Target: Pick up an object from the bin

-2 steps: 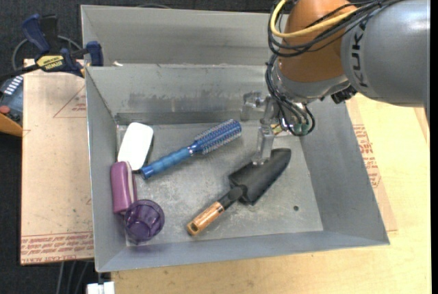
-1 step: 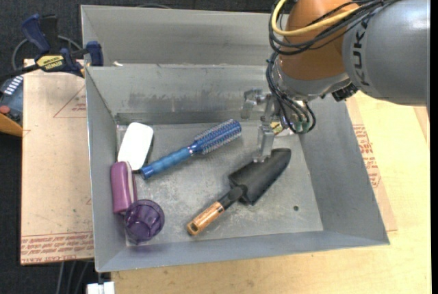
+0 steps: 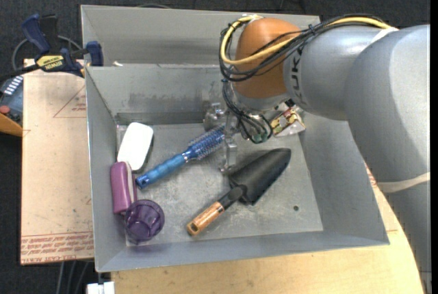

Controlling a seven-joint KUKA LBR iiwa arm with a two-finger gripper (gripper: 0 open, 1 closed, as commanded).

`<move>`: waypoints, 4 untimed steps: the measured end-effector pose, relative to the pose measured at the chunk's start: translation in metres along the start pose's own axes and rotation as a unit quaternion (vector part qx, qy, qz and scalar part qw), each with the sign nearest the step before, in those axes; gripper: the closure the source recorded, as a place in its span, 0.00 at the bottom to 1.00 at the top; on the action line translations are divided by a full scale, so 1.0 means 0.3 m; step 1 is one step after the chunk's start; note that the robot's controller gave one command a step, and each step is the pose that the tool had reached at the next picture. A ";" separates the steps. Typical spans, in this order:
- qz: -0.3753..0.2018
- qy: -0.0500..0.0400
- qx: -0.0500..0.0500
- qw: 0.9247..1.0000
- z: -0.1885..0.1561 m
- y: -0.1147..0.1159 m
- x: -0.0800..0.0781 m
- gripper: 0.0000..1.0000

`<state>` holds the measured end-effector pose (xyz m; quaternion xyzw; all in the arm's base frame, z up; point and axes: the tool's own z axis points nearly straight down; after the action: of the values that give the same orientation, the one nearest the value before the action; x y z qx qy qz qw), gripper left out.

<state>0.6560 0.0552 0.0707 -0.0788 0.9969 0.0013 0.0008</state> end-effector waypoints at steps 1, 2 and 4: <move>-0.003 -0.003 0.001 1.000 -0.226 0.024 0.000 0.00; 0.001 -0.001 -0.001 1.000 0.001 0.002 -0.001 0.00; 0.001 -0.001 -0.001 1.000 0.004 0.004 -0.001 1.00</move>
Offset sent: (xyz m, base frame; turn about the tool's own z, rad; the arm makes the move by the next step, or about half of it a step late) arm 0.0000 0.0000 0.0000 0.0000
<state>0.6562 0.0565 0.0695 -0.0783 0.9969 0.0026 0.0022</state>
